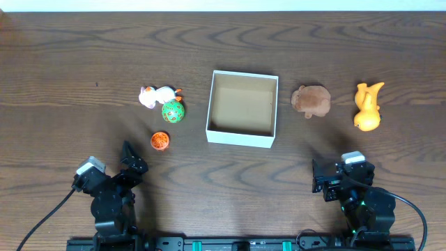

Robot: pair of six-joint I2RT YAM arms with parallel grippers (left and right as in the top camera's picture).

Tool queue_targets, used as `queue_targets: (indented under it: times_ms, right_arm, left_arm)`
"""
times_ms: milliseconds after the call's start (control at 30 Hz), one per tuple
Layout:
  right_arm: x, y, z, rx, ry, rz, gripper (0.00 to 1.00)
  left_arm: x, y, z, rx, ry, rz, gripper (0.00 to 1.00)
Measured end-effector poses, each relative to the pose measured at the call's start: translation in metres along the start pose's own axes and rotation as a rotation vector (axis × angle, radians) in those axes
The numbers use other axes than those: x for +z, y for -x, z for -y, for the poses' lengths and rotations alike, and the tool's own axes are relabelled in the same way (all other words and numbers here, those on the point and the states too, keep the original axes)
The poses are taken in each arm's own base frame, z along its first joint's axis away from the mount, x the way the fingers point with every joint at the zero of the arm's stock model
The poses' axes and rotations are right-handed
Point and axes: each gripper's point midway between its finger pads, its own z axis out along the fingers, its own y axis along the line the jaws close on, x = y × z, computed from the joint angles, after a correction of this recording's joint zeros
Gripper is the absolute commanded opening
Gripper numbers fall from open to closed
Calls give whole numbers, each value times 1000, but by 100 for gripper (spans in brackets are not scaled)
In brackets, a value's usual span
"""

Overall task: Pack container
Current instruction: 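Move the right gripper over the brown plush hedgehog and grasp it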

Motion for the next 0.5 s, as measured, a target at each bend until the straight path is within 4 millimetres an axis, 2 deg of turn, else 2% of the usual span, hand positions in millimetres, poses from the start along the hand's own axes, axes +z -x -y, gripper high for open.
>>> queue_targets:
  times_ms: [367, 500]
  right_arm:
    - [0, 0, 0, 6, 0, 1, 99]
    - [0, 7, -1, 58, 8, 28, 99]
  left_arm:
    - [0, 0, 0, 1, 1, -2, 98]
    - [2, -11, -4, 14, 22, -56, 98]
